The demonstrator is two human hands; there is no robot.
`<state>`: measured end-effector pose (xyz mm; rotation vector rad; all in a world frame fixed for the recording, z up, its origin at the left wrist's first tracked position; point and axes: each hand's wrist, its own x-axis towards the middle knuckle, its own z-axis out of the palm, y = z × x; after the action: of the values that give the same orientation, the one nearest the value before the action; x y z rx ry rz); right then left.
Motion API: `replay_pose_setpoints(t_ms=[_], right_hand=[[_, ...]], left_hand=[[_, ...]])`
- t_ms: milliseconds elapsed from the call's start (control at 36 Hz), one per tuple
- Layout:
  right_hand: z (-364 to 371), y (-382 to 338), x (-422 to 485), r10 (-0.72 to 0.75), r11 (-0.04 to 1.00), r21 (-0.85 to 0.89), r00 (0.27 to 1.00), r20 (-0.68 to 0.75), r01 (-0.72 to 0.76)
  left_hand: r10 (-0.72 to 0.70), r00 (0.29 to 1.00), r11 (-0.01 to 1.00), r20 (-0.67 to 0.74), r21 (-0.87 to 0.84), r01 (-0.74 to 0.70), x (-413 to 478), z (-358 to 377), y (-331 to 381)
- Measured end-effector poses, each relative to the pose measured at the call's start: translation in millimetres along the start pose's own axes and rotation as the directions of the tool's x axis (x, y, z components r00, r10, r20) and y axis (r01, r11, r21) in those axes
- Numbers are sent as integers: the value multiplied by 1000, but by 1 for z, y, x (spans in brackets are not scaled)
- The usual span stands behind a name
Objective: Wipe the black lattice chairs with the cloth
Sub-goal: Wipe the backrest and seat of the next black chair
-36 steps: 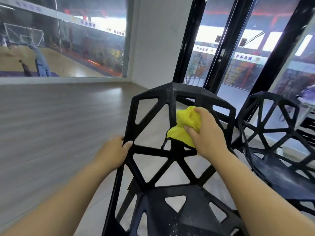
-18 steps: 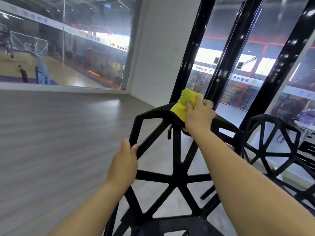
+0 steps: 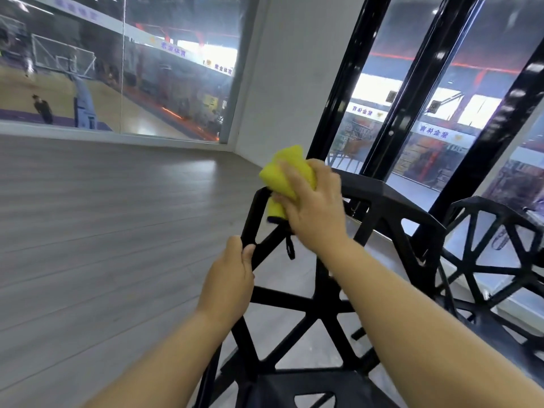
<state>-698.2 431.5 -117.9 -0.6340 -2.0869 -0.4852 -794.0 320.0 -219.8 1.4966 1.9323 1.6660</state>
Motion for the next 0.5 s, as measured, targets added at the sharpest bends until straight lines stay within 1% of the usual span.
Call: replay_pose_setpoints(t_ms=[28, 56, 83, 111, 139, 167, 194, 222, 250, 278, 306, 361, 389, 417, 444, 500], right_hand=[[-4, 10, 3, 129, 992, -12, 992, 12, -129], [-8, 22, 6, 290, 957, -25, 956, 37, -289], [-12, 33, 8, 450, 893, -46, 892, 45, -448], [-15, 43, 10, 577, 816, -72, 816, 29, -574], [-19, 49, 12, 660, 748, -99, 751, 9, -657], [-22, 52, 14, 706, 703, -116, 708, -5, -702], [-23, 50, 16, 726, 682, -122, 687, -7, -722], [-22, 45, 18, 725, 685, -116, 689, 4, -719], [-19, 36, 20, 700, 712, -103, 714, 27, -694], [-16, 24, 21, 646, 763, -81, 761, 53, -642], [-12, 9, 21, 561, 828, -48, 825, 73, -559], [-7, -20, 18, 316, 947, 29, 946, 78, -319], [-5, -31, 15, 189, 980, 49, 979, 71, -193], [-4, -38, 13, 85, 995, 55, 994, 68, -89], [-4, -39, 12, 13, 998, 56, 998, 66, -16], [-4, -30, 11, -40, 998, 53, 997, 71, 36]], left_hand=[[5, 1000, 1000, 6, -7, -5, 0, 0, -1], [7, 1000, 1000, 10, -9, -7, 0, -1, -1], [6, 1000, 1000, 14, -8, -5, 0, -1, -1], [5, 1000, 1000, 15, -8, -5, 0, 0, -2], [6, 1000, 1000, 12, -14, -6, 0, 0, -2], [7, 1000, 1000, 7, -18, -7, 0, 1, -3], [9, 1000, 1000, 2, -24, -9, 0, 1, -3], [9, 1000, 1000, -1, -29, -9, 0, 2, -3], [8, 1000, 999, -2, -33, -8, 1, 2, -3], [6, 1000, 999, -6, -35, -6, 1, 2, -3], [4, 1000, 999, -11, -37, -5, 0, 2, -3], [-2, 1000, 999, -17, -37, 2, 0, 0, -1], [-8, 1000, 999, -19, -37, 8, -1, 0, 0], [-13, 1000, 999, -24, -35, 12, -1, 0, 1], [-17, 999, 999, -28, -31, 16, -1, -1, 1], [-26, 999, 999, -27, -33, 26, -1, -1, 2]])
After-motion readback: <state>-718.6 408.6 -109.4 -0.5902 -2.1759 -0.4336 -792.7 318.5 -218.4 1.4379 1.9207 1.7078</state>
